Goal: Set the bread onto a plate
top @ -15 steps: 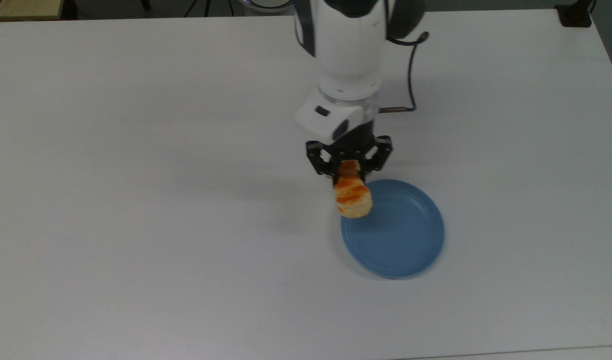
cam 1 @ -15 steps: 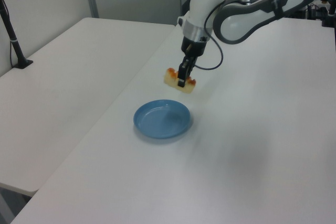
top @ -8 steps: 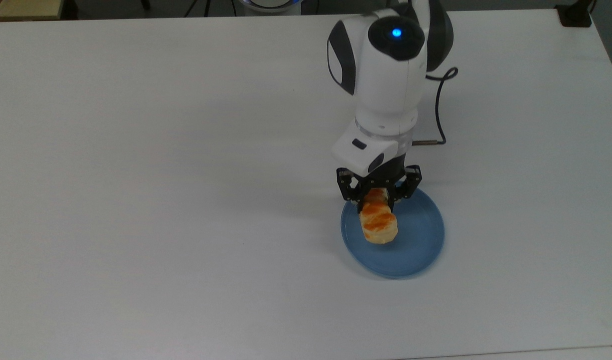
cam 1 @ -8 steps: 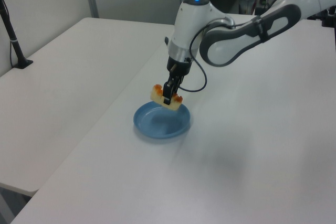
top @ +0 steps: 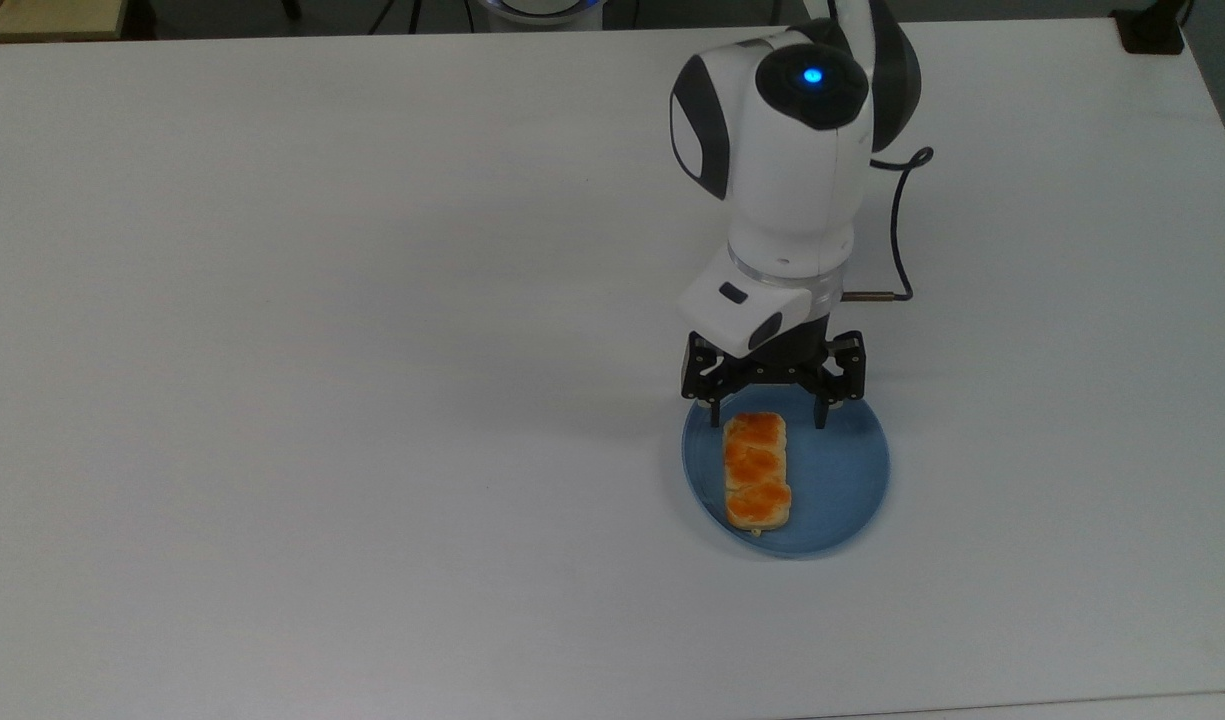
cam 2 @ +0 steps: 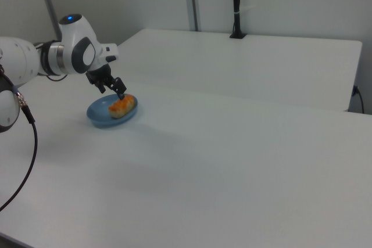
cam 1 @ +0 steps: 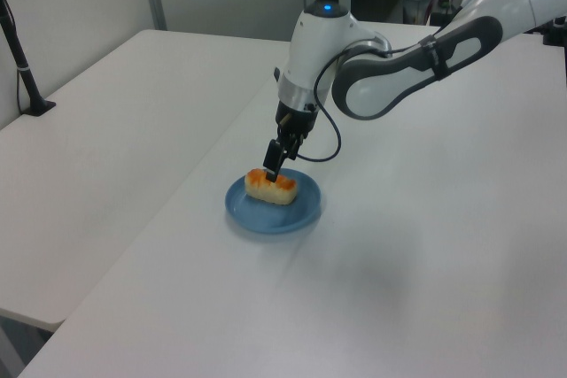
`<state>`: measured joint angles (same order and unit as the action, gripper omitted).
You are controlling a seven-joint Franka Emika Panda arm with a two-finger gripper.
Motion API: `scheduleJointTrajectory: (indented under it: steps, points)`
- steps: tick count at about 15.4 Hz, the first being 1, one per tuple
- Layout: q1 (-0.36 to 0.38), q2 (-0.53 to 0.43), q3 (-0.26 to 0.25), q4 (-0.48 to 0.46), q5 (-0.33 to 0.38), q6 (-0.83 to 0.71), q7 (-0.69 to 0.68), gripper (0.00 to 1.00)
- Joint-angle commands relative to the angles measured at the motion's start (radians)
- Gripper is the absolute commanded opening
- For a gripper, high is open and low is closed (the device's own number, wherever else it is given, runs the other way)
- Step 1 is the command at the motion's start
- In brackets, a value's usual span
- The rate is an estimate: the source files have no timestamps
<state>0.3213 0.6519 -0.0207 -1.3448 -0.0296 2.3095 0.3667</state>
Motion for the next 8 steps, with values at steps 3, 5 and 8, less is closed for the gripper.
scheduleJointTrajectory:
  steps: [3, 5, 8]
  points:
    - [-0.18, -0.32, 0.036, -0.18, -0.015, -0.356, -0.118, 1.0]
    - [-0.249, -0.414, 0.033, -0.209, -0.013, -0.468, -0.223, 1.0]
    - [-0.272, -0.518, -0.007, -0.249, -0.013, -0.559, -0.255, 1.0]
